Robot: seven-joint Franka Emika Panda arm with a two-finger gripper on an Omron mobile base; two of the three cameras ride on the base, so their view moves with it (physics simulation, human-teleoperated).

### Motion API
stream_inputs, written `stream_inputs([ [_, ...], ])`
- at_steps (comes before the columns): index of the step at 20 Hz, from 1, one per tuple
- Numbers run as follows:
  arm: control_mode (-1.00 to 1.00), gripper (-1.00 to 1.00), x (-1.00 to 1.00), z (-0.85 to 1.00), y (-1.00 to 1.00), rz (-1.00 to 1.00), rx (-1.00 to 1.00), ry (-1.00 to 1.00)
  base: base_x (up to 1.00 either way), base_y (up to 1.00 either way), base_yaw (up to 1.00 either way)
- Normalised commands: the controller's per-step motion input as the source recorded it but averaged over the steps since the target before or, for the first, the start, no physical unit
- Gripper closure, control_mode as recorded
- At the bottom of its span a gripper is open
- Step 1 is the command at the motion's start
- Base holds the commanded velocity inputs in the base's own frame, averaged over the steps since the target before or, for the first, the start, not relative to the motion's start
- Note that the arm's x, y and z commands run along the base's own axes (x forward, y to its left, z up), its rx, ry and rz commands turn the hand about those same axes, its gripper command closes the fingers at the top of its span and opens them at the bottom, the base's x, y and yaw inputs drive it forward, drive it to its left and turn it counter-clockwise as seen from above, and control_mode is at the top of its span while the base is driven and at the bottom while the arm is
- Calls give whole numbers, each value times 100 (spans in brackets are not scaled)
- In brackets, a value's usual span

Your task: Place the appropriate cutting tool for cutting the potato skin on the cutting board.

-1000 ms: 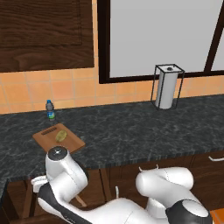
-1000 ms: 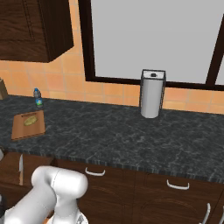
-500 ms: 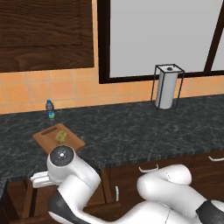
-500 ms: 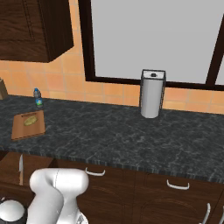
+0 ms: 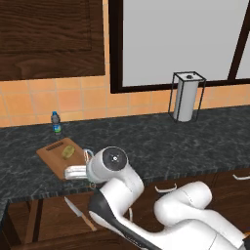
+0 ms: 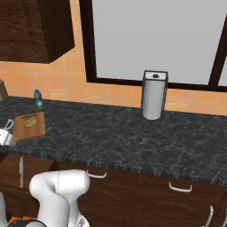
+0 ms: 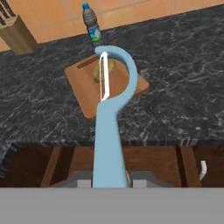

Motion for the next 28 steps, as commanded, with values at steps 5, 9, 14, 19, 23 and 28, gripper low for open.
stream_inputs([
  [5,-100,100,100,3,-27,-8,9,4,0,0,0],
  [9,-100,100,11,-3,9,0,0,-2,0,0,0],
  [14,-100,100,100,-17,61,-10,-7,0,0,0,0],
  [19,-100,100,100,-21,76,-15,-9,0,0,0,0],
  [23,-100,100,11,-15,58,3,-2,6,0,0,0],
  [28,-100,100,5,-24,59,11,0,22,0,0,0],
])
